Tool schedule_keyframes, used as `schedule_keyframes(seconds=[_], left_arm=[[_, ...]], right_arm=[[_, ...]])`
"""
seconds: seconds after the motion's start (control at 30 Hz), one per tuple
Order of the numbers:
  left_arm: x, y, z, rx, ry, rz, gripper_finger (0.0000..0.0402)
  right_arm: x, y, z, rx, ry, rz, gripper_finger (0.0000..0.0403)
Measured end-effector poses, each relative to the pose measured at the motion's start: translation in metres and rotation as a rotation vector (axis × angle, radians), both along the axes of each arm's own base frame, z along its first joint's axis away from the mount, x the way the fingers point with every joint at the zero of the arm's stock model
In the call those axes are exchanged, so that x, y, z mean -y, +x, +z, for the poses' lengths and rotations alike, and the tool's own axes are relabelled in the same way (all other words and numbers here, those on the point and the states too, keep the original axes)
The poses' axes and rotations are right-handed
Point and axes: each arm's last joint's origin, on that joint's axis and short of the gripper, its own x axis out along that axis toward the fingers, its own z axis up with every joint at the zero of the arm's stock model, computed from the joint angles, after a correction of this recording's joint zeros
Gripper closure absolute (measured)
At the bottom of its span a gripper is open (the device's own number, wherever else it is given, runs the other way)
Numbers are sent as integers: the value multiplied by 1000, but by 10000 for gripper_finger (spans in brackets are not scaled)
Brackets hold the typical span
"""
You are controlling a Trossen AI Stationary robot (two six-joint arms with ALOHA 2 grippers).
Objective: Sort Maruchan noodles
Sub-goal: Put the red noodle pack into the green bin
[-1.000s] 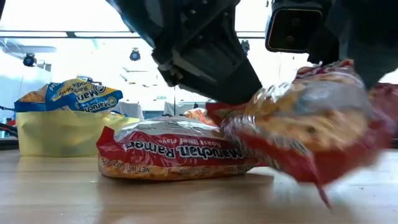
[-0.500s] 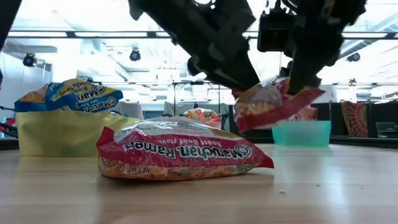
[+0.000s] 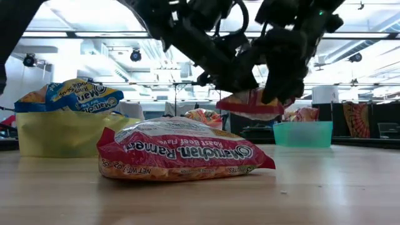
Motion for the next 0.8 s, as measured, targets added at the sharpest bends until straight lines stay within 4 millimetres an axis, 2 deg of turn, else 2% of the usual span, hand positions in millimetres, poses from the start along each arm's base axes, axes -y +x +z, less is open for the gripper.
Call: schedule_keyframes(seconds=[0.23, 0.43, 0.6, 0.8], left_arm=[[-29, 7, -17, 33, 7, 52, 221], [-46, 12, -35, 42, 11, 90, 221], [-55, 12, -39, 47, 5, 108, 221], [-56, 11, -41, 40, 1, 114, 221]], right_arm=[[30, -5, -4, -38, -14, -85, 248], [47, -10, -7, -71, -13, -136, 248], [59, -12, -14, -112, -19, -167, 248], [66, -10, -27, -162, -2, -174, 248]])
